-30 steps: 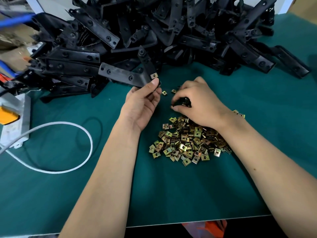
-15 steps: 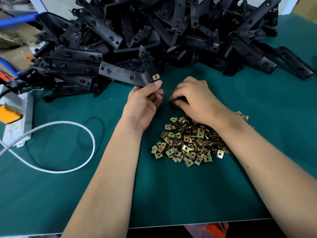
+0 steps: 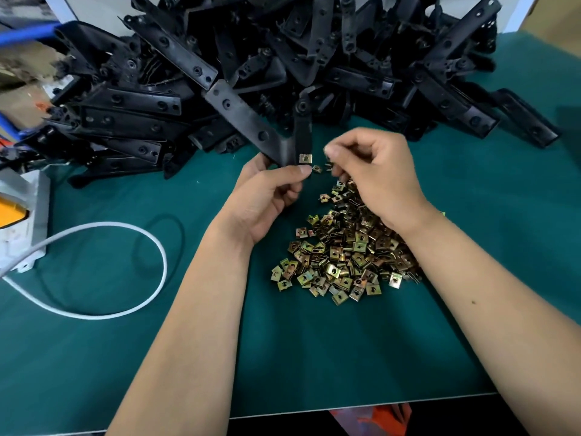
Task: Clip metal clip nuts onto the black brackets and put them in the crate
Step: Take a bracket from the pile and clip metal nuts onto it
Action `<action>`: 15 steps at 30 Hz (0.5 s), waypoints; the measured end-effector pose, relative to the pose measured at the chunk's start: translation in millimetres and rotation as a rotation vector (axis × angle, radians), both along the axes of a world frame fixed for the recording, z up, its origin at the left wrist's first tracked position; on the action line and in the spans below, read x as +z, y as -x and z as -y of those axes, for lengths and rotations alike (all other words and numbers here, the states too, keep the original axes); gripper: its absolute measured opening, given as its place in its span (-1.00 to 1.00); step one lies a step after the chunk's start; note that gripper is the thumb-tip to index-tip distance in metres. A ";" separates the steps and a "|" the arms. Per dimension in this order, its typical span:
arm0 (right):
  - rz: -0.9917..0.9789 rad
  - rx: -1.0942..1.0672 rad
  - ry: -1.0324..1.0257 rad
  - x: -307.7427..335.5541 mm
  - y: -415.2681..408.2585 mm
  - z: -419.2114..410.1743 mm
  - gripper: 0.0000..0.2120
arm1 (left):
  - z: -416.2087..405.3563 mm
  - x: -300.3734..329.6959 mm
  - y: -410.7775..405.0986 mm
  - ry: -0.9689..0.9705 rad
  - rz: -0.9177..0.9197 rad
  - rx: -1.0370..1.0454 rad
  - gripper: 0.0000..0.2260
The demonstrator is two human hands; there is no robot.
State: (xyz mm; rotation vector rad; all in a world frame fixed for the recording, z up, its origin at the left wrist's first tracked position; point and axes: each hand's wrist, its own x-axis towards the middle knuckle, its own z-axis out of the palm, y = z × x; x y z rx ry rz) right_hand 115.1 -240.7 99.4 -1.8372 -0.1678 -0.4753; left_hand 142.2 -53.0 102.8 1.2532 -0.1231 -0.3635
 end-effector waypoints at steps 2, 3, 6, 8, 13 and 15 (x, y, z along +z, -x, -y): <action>-0.010 0.010 -0.184 1.0 -0.6 -0.3 -0.93 | 0.3 1.2 1.2 -0.052 -0.005 -0.036 -0.64; -0.024 0.021 -0.242 1.2 -0.7 -0.4 -0.92 | 0.6 1.7 1.5 -0.067 -0.006 -0.048 -0.63; -0.037 0.031 -0.285 1.0 -0.6 -0.9 -0.86 | 0.5 1.8 1.7 -0.099 0.011 -0.074 -0.65; -0.035 0.009 -0.315 1.1 -0.2 -1.5 -0.83 | 0.4 1.2 1.5 -0.116 0.023 -0.086 -0.65; -0.070 -0.004 -0.413 2.0 0.1 -0.6 -0.84 | 0.7 -0.5 0.8 -0.148 0.048 -0.102 -0.69; -0.081 -0.002 -0.424 2.3 0.1 -0.2 -0.84 | 0.7 -0.7 0.9 -0.167 0.060 -0.105 -0.69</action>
